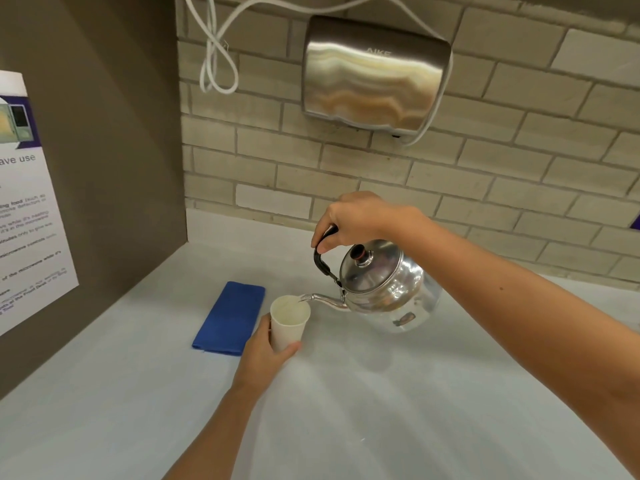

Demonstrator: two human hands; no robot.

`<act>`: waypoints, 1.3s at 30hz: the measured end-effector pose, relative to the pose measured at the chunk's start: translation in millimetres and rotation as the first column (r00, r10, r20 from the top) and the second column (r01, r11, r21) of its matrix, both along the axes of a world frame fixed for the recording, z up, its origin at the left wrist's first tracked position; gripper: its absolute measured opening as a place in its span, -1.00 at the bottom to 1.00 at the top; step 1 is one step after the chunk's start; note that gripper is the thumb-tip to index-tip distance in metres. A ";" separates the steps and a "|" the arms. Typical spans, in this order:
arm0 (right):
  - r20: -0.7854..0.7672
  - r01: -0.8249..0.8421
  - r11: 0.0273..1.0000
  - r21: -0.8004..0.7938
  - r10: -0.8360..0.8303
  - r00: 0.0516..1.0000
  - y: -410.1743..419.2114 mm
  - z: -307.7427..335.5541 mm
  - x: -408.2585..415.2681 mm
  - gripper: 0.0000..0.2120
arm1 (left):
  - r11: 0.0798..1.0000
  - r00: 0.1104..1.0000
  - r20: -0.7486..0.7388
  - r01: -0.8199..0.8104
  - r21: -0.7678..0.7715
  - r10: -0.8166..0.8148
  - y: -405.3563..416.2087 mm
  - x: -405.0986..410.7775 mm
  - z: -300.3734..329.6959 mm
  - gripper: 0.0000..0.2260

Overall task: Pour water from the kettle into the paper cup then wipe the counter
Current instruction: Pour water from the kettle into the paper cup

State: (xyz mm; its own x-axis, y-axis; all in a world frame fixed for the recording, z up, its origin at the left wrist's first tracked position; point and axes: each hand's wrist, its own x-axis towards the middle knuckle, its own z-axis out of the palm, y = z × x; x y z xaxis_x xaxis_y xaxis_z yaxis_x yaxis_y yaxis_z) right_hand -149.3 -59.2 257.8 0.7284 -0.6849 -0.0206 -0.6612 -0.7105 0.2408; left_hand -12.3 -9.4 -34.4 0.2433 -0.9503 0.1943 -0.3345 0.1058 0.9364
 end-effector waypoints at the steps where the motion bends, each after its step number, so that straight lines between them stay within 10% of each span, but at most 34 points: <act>1: 0.002 -0.003 1.000 0.000 0.003 1.000 0.2 0.2 -0.2 -0.83 | 1.000 1.000 0.001 -0.001 0.002 0.001 -0.2 -0.1 0.2 -0.31; 39: -0.087 -0.069 0.996 -0.053 0.064 0.994 7.0 8.4 6.5 -0.82 | 1.000 1.000 0.000 -0.008 -0.007 0.008 3.1 -0.9 3.3 -0.36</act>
State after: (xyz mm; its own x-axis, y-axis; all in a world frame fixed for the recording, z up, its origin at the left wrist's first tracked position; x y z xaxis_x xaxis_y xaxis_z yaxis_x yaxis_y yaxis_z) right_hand -142.8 -52.3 266.2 0.7697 -0.6367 -0.0478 -0.5883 -0.7363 0.3345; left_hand -13.2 -6.3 -31.1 0.2504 -0.9471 0.2006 -0.3355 0.1095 0.9357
